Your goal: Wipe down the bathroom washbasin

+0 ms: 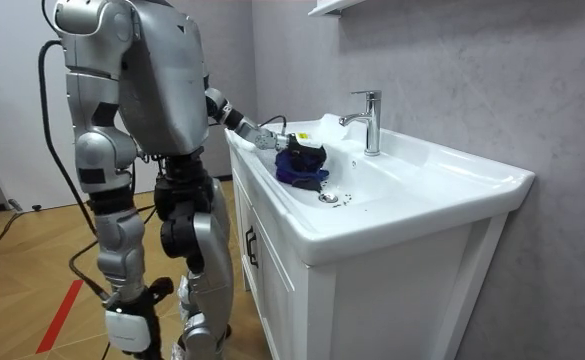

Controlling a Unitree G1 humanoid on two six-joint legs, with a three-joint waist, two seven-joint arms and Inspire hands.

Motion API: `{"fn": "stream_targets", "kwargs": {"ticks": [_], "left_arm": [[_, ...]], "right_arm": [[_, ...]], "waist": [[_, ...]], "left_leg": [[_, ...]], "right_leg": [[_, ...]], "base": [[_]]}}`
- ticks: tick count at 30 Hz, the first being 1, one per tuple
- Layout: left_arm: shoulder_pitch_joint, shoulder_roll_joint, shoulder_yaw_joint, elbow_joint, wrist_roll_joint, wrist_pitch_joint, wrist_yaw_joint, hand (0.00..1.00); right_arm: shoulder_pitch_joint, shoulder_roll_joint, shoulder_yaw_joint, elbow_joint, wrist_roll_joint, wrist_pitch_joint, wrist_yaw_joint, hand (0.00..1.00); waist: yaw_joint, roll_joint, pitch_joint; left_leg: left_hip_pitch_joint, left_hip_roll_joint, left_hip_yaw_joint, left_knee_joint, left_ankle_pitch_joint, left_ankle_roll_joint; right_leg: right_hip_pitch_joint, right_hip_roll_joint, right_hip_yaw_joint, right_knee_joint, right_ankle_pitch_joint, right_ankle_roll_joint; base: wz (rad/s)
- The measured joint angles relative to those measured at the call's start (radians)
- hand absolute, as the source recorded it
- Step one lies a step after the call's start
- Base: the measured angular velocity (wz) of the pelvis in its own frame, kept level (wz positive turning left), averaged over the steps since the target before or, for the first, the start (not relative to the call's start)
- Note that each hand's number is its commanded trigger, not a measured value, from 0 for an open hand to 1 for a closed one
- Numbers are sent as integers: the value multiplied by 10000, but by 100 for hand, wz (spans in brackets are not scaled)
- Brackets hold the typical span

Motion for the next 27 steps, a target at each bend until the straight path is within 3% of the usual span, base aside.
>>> {"fn": "stream_targets", "kwargs": {"ticks": [3, 7, 15, 20, 27], "left_arm": [[-492, 3, -116, 477, -15, 5, 7, 100], [-1021, 67, -303, 1031, -475, 119, 44, 100], [-2715, 287, -1022, 2791, -1312, 44, 82, 100], [-3074, 427, -1051, 2903, -1745, 49, 300, 100], [-4060, -38, -1030, 3934, -2652, 175, 692, 100]], "right_arm": [[-37, -52, 5, 13, -4, 2, -119, 0], [-344, -125, 29, 95, 19, -35, -111, 0], [-966, -294, 65, 257, 511, -332, -139, 0], [-1221, -298, 308, 258, 526, -332, -229, 0], [-1652, -292, 843, 482, 699, -346, -296, 0]], "waist": [[-185, 127, -3], [-198, 131, 18], [-268, 127, 82], [-292, 125, 110], [-387, -8, 247]], "left_leg": [[-182, 4, 158, 29, 6, 1], [-352, 7, 541, 46, 7, 2], [-1115, -2, 615, 459, 38, 52], [-1822, -13, 641, 770, 59, 81], [-2164, -29, 646, 990, 113, 87]], "right_leg": [[-376, 4, 117, 251, 6, -7], [-817, 59, 516, 512, 4, -2], [-1644, 11, 566, 913, 5, 9], [-2451, -13, 631, 1400, 3, 5], [-2853, -80, 569, 1847, -61, -48]], "base": [[-16], [-28], [-2], [0], [1]]}}
